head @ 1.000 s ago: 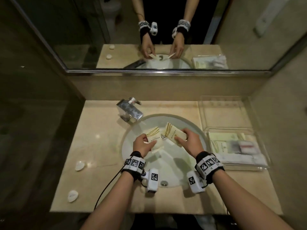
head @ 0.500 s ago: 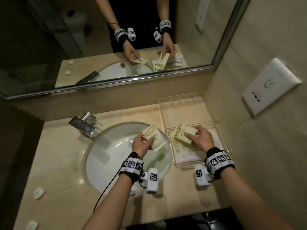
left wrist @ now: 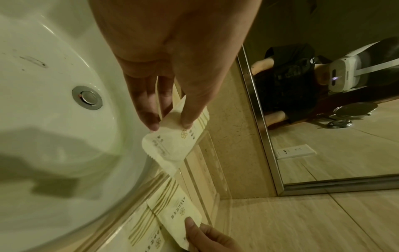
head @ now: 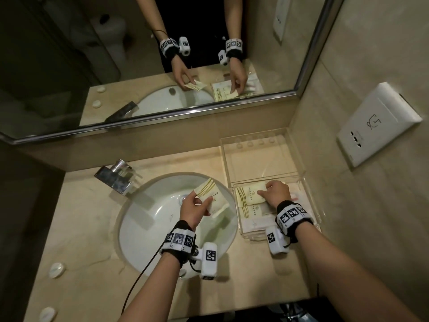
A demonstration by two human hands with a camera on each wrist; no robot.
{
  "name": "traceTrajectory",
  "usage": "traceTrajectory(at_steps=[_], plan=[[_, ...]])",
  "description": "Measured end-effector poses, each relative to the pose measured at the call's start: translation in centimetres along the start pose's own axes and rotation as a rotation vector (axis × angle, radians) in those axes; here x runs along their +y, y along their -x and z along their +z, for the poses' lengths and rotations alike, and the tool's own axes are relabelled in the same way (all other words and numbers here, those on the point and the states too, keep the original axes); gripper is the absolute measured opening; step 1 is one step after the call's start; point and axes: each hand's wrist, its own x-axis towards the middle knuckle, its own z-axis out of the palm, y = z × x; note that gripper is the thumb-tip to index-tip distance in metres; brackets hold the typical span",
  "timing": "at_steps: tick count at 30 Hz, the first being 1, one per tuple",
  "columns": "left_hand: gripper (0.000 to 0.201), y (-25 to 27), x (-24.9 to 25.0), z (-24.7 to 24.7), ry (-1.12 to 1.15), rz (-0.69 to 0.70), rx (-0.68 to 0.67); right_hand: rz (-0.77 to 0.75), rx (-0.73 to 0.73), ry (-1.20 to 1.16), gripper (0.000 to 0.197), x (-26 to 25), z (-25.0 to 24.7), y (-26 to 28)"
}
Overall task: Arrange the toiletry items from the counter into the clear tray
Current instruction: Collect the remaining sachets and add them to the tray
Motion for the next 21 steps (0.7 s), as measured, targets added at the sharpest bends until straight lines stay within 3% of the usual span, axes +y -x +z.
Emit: traceTrajectory(at_steps=[4,10,16,18,21], plan=[[0.037,-0.4,-0.4,-0.1,0.015,-0.012,-0.029,0.022,0.053,0.066,0.032,0.1,0.4,0.1],[0.034,-0.8,0.0,0.2,0.124,-0.060,-0.071,-0.007,0.126,0.090,0.041,0.5,1.1,0.6],[0.032,-1.0,1.5,0.8,0.315,-0.100,-0.186,-0.155,0.241,-0.133,0.029,0.7,0.9,0.7],[0.034,-0.9,2.1,1.4,0.349,-0.093,-0.222,-0.179,0.158,-0.294,0.029,0.1,0.6,1.4],[0.032,-0.7,3.0,2.7,0.375,-0.100,-0.267,-0.195,-0.137,-0.521,0.031,-1.0,-0.1,2.8]])
